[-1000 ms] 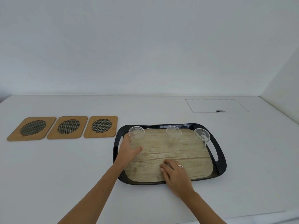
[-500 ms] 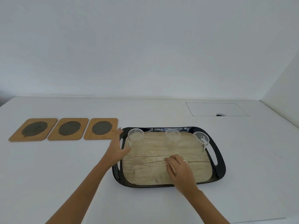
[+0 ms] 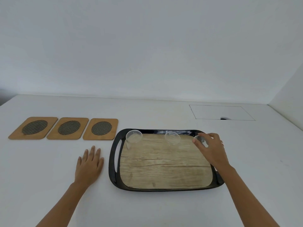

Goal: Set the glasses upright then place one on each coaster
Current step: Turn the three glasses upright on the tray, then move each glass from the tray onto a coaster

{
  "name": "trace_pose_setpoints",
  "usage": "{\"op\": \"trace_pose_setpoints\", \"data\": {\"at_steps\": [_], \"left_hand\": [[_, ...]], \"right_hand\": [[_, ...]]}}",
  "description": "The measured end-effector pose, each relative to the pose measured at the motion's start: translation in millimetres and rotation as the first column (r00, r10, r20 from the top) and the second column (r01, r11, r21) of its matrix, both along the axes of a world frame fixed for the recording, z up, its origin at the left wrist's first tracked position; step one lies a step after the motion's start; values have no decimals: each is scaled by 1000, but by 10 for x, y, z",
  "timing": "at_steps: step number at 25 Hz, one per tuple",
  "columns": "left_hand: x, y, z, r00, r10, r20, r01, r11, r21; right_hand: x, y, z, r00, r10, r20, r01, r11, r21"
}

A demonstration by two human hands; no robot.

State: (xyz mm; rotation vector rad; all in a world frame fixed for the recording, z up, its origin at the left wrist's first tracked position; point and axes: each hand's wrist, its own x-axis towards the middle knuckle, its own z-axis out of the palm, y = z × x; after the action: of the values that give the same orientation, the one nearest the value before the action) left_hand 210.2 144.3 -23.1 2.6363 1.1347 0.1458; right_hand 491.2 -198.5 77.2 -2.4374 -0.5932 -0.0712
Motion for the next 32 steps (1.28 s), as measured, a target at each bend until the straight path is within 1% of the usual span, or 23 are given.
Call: {"op": "trace_pose_setpoints", "data": {"at_steps": [2, 4, 9, 12, 16, 21, 25, 29, 32], "left_hand": [[-28, -30, -26, 1000, 7, 10, -8, 1000, 28], [-26, -27, -36, 1000, 13, 11, -13, 999, 39], [-20, -25, -67, 1000, 24, 11, -25, 999, 42], [-17, -25, -56, 1000, 28, 9, -29, 999, 33], [-12, 7, -21, 1000, 23, 12, -23, 1000, 9], [-208, 378, 72, 1000, 13, 21, -13, 1000, 17], [-521, 892, 122, 1000, 8, 18, -8, 999, 40], [-824, 1339, 124, 999, -37, 12, 35, 996, 77], [-965, 1489, 64, 993, -114, 6, 114, 990, 78]], "right_hand": [[6, -31, -5, 997, 65, -46, -64, 998, 19], [-17, -35, -36, 996, 86, -21, -85, 996, 7], [32, 4, -83, 995, 70, 73, -74, 996, 49], [131, 101, 11, 996, 47, 77, -54, 994, 94], [222, 397, 340, 998, 10, 66, -22, 985, 174], [51, 1098, 824, 995, 20, 101, -49, 956, 288], [-283, 1941, 1081, 991, 79, 109, -110, 941, 321], [-675, 2852, 1036, 982, 154, 105, -178, 942, 283], [-960, 3461, 826, 978, 207, 22, -207, 953, 219]]}}
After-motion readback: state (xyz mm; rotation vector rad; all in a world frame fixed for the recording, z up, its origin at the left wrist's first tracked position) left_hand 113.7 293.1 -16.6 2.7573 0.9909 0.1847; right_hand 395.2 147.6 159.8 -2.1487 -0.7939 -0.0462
